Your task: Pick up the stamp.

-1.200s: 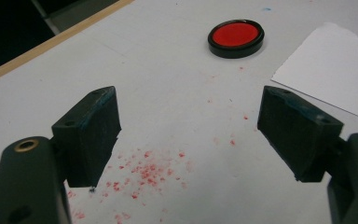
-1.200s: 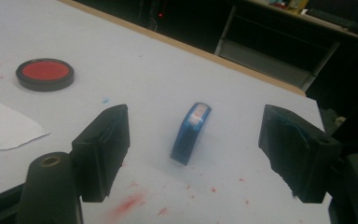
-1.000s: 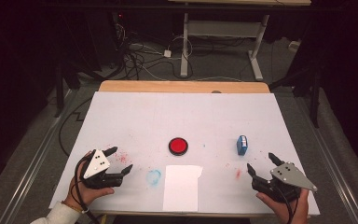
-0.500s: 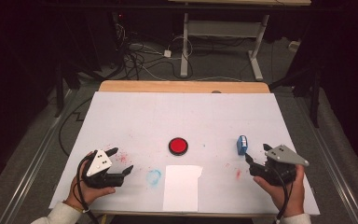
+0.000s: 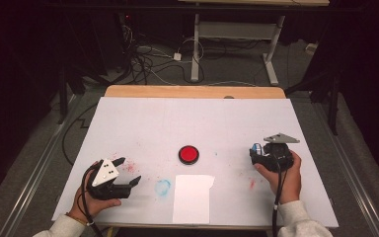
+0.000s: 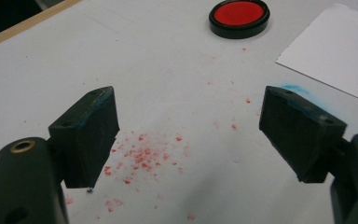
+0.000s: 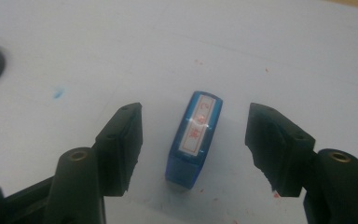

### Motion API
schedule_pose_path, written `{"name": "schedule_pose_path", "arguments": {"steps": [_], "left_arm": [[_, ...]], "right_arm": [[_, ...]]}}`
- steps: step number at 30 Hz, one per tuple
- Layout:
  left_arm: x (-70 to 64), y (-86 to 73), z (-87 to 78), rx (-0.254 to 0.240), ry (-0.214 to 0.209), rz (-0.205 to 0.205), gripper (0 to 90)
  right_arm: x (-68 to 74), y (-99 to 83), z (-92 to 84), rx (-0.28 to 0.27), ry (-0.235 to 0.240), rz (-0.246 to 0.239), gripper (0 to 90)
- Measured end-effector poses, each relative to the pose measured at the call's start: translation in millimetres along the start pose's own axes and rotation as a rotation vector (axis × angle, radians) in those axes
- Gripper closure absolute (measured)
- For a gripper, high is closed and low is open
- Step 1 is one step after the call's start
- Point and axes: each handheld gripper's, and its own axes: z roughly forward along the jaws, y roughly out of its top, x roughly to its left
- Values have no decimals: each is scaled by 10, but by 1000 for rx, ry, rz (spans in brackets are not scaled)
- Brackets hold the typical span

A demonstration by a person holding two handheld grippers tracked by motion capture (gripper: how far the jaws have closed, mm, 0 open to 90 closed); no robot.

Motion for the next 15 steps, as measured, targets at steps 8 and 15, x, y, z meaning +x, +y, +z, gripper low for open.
{"name": "schedule_pose_path", "arguments": {"steps": [8, 15], "left_arm": [[-7, -10, 5, 15, 7, 3, 192], [-20, -13, 29, 28, 0, 16, 192]], "right_arm": [[-22, -32, 172, 22, -5, 25, 567], [-55, -57, 252, 14, 6, 46, 684]]}}
